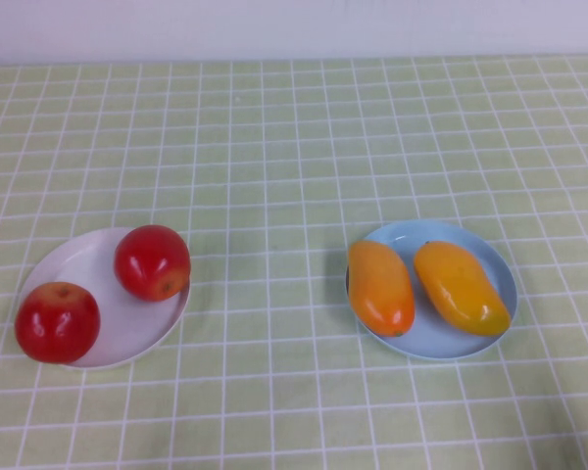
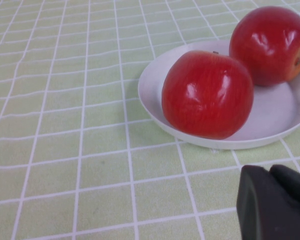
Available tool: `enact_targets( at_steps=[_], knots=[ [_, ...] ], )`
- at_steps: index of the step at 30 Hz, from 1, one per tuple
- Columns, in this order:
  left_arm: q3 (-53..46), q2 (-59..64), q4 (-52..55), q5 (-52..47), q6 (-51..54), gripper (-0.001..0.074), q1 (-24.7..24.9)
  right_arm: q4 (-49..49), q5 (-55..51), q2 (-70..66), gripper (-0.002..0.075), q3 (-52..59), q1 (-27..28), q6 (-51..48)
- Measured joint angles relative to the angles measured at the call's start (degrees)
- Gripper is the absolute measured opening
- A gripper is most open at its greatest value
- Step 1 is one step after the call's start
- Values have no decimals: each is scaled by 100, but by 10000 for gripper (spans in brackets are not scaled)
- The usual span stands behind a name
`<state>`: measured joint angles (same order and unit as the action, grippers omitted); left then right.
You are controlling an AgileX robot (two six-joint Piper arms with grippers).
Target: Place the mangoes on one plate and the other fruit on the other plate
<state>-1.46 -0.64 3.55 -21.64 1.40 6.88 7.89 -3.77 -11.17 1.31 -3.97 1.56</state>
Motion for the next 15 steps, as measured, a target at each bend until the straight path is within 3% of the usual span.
enact_targets(
  at_steps=[6,15],
  knots=[
    [0,0,0,0,0,4,0,51,-744,1046,-14,13,95,0],
    [0,0,0,0,0,4,0,60,-1080,1164,-15,13,95,-12]
  ],
)
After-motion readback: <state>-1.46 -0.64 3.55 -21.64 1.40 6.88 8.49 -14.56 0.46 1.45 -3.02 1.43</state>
